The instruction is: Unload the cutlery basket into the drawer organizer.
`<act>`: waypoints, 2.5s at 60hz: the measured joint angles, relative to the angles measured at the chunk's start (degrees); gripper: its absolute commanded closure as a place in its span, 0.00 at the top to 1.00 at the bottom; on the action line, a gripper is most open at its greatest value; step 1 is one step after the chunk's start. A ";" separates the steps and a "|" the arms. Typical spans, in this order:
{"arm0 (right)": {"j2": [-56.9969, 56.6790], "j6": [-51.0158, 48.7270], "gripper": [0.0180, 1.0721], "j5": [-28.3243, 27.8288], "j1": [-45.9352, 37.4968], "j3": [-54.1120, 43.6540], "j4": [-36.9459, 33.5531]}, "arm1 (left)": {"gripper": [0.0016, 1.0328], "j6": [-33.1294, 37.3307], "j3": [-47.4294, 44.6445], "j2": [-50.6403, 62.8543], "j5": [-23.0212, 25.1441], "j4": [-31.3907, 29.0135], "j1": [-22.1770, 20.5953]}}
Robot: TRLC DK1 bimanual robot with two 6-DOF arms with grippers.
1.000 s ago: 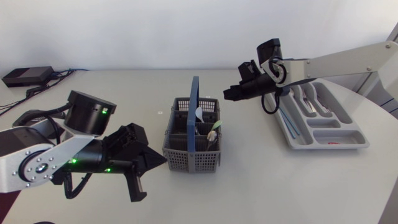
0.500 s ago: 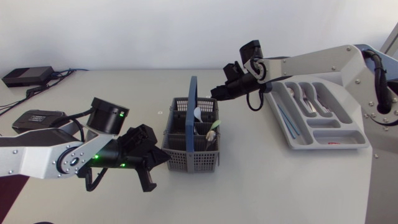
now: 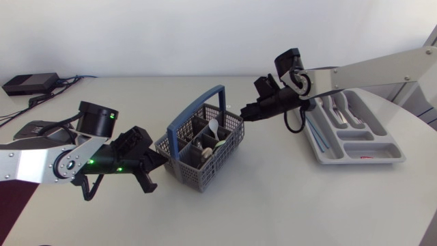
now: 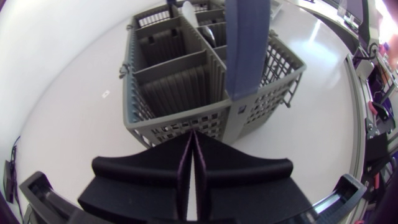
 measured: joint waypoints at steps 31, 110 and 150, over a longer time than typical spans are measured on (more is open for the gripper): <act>-14.95 -2.69 0.11 -0.37 0.26 -17.77 -1.01 | 0.03 0.68 3.80 7.34 -0.11 6.71 3.96; -28.09 -3.17 0.12 7.82 3.04 -30.05 3.37 | 0.04 0.66 13.07 17.62 -1.62 7.34 1.79; -26.95 -2.73 0.12 13.88 4.85 -30.49 5.99 | 0.03 0.57 10.12 14.21 -5.38 7.28 -1.36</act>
